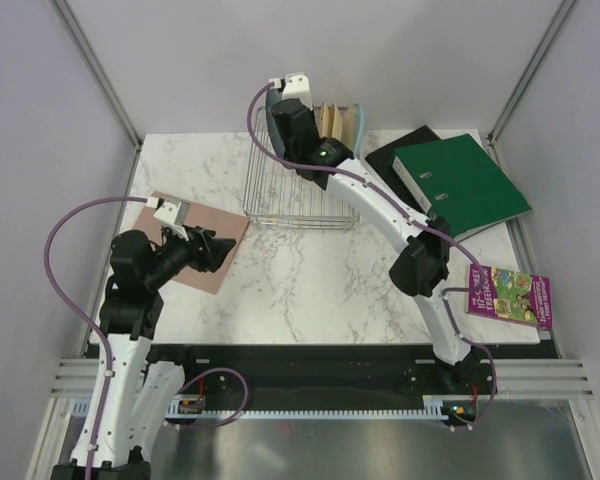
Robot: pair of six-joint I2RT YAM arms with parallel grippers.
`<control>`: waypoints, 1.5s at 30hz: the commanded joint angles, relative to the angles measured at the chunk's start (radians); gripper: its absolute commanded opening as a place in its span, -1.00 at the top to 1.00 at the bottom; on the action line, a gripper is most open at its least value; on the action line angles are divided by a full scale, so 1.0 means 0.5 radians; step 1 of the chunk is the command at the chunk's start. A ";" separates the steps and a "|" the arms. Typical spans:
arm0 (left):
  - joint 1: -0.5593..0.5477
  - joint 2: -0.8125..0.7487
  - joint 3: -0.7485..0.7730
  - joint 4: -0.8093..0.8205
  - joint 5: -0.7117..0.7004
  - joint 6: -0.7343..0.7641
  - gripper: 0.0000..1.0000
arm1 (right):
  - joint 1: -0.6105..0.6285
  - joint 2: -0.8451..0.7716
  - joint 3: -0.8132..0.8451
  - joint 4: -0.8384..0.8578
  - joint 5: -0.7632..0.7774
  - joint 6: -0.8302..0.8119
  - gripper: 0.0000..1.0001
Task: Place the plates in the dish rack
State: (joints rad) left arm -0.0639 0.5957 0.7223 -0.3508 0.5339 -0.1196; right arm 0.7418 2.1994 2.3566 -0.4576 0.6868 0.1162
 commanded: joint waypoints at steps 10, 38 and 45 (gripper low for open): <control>0.214 -0.007 -0.131 0.070 0.270 -0.292 -0.35 | -0.008 0.264 0.303 1.001 0.829 -0.521 1.00; 0.336 0.057 -0.233 0.137 0.322 -0.408 -0.36 | -0.149 0.786 0.346 1.292 0.710 -0.726 0.68; 0.336 -0.010 -0.269 0.171 0.377 -0.377 -0.44 | -0.048 0.495 0.067 1.378 0.685 -0.882 -0.14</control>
State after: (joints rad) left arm 0.0998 0.6216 0.5877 -0.3096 0.6762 -0.2981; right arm 0.6876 2.6015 2.4306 0.1070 0.9943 -0.2386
